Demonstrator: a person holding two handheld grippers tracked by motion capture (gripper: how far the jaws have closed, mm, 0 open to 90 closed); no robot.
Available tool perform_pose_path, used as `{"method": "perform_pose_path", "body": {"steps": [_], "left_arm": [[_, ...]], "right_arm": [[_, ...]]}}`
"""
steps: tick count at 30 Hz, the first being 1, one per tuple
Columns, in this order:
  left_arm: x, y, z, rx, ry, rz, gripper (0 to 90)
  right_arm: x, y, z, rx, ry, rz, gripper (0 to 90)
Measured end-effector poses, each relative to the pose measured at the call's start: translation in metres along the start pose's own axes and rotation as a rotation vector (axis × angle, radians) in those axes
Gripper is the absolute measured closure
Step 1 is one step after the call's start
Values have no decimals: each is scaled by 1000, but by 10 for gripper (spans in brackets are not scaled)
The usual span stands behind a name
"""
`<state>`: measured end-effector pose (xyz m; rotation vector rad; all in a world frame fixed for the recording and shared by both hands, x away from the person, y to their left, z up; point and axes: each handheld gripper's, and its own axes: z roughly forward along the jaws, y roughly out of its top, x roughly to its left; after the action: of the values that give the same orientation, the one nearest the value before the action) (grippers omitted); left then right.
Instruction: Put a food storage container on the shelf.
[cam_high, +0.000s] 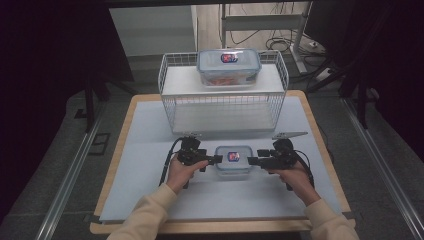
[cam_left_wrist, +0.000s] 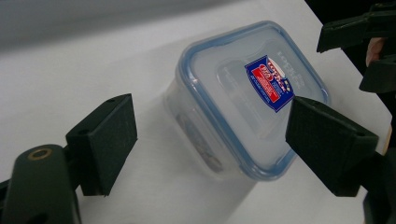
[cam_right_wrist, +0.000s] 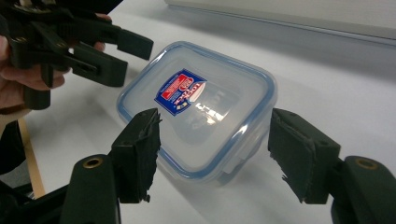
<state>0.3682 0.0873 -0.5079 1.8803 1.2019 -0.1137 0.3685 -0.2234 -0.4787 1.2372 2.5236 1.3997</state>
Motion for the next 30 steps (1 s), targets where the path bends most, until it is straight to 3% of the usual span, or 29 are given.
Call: {"method": "perform_pose_path", "body": {"steps": [5,12,21,27,30], "left_arm": [[-2,-2,11,38,-17,-8,168],[4,-5,15,56,-68,-53,199],[5,-5,18,65,-129,-57,276],[5,-5,18,66,-128,-53,281],[4,-5,16,58,-122,-50,303]], "right_arm": [[-1,-1,-2,-2,-7,-5,340],[-4,-3,3,10,-5,10,339],[-13,5,23,60,49,85,275],[-27,3,37,108,80,155,259],[-28,2,39,113,117,181,318]]}}
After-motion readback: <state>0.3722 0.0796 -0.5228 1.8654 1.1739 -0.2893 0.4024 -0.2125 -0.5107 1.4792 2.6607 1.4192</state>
